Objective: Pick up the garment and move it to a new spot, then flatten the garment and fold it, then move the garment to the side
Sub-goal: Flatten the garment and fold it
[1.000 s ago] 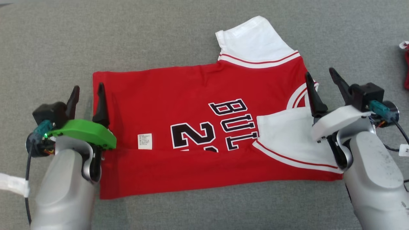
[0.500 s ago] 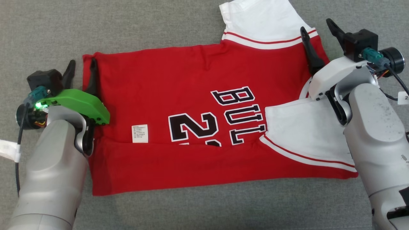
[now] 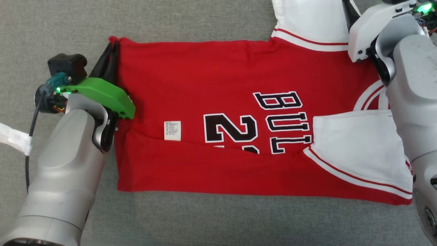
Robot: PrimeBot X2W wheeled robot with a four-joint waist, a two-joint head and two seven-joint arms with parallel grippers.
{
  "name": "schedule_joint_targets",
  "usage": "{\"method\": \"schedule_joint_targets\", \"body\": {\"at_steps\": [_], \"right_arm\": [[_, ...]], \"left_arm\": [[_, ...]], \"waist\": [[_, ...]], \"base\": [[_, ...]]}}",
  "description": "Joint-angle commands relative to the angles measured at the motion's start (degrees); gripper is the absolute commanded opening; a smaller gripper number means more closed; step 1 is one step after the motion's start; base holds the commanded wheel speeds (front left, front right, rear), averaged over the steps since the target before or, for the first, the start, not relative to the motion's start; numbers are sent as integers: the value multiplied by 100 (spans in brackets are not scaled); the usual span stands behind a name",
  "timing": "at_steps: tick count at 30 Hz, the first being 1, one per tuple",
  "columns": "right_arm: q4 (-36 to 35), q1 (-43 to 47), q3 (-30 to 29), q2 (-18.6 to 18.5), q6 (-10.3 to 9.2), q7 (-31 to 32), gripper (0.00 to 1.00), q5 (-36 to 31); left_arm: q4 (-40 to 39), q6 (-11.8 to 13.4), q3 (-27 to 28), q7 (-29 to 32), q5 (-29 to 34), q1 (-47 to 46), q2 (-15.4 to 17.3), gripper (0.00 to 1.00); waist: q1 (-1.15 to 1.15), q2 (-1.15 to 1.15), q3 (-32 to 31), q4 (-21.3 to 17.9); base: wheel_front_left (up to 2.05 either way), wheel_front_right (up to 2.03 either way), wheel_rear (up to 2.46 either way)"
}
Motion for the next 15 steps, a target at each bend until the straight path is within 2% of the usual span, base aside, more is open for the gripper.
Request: {"method": "schedule_joint_targets", "body": {"at_steps": [1,8,9,10,11,15], "right_arm": [[112,-140,-11,-34,-8,54,100,-30],[785,-646,-78,74,-8,566,100,-140],[884,-677,-112,107,-8,640,74,-116],[945,-690,-117,127,-6,675,5,-121],[993,-707,-118,141,-5,661,0,-148],[857,-844,-284,-29,-10,105,0,-283]], "left_arm": [[-144,11,61,-25,83,-109,27,0],[-683,11,283,-28,334,157,-143,0],[-718,11,317,-28,352,180,-153,0],[-740,11,341,-28,374,199,-160,0],[-765,11,369,-28,383,220,-178,0],[-886,11,518,-29,431,299,-196,0]], "waist": [[0,0,140,167],[0,0,274,361],[0,0,288,367],[0,0,298,367],[0,0,303,365],[0,0,267,337]], "base": [[0,0,0],[0,0,0],[0,0,0],[0,0,0],[0,0,0],[0,0,0]]}}
